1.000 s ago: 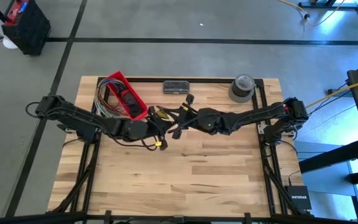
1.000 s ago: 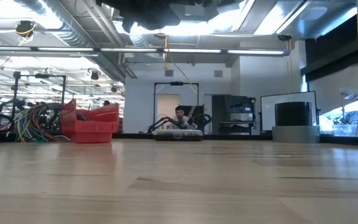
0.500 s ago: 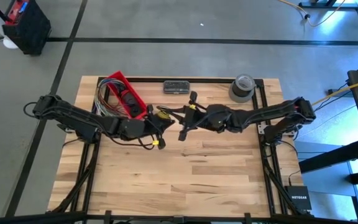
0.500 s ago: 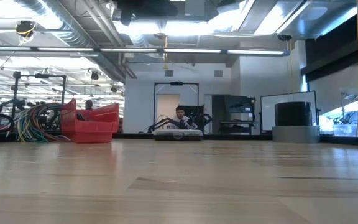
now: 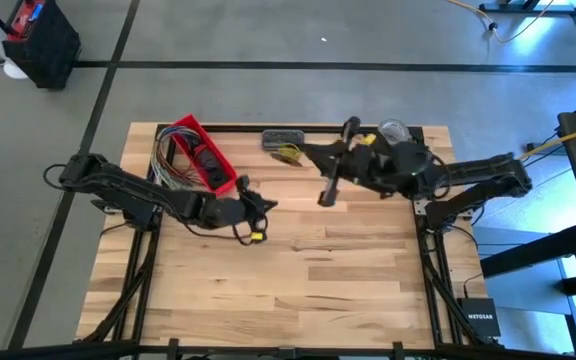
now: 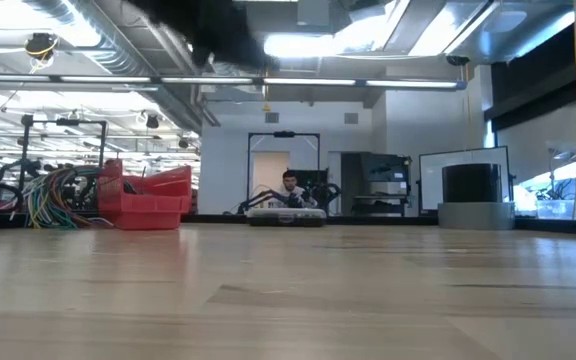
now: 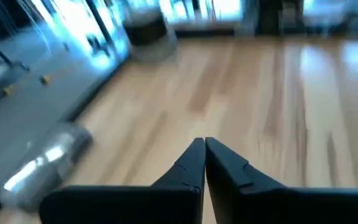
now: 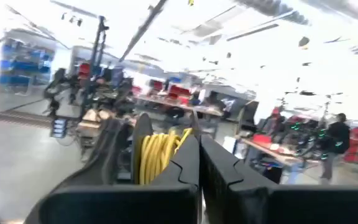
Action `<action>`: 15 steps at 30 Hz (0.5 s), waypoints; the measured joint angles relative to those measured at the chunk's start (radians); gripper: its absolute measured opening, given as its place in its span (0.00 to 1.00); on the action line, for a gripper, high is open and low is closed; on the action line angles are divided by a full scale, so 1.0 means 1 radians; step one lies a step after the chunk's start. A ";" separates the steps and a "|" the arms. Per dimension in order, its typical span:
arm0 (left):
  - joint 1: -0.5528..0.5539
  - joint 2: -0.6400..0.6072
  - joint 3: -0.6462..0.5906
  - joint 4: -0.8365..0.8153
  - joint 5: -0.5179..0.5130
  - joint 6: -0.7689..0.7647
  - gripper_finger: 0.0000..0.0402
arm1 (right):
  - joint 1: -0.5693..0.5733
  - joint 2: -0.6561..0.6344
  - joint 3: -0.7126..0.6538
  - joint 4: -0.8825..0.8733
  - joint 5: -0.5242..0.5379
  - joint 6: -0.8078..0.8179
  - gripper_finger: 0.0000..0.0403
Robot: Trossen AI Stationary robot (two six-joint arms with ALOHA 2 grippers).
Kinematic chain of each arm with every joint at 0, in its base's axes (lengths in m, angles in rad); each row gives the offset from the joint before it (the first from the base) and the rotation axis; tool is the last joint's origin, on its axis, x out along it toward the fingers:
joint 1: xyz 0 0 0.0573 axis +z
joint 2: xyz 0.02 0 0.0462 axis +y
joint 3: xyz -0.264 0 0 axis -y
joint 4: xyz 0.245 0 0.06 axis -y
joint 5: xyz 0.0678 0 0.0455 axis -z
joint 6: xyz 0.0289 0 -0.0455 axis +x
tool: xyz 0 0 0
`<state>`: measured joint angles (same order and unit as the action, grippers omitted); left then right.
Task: Coil cords
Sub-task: Coil the yellow wire on the spool
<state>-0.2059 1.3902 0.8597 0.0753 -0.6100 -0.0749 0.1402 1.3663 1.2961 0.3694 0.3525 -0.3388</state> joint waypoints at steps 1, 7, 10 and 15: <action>0.003 -0.003 0.009 0.027 -0.004 -0.001 0.01 | 0.000 -0.015 -0.001 -0.020 -0.007 0.004 0.01; 0.006 0.009 0.005 0.001 0.000 -0.011 0.01 | 0.019 -0.053 -0.009 -0.087 -0.020 0.005 0.01; 0.003 -0.001 0.010 0.014 -0.003 -0.002 0.01 | 0.020 -0.066 -0.007 -0.130 0.000 0.005 0.01; -0.007 0.002 0.008 -0.015 0.002 -0.003 0.01 | 0.024 -0.053 -0.013 -0.232 0.011 0.005 0.01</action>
<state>-0.2132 1.3924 0.8675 0.0600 -0.6083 -0.0780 0.1642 1.3130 1.2829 0.1377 0.3640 -0.3336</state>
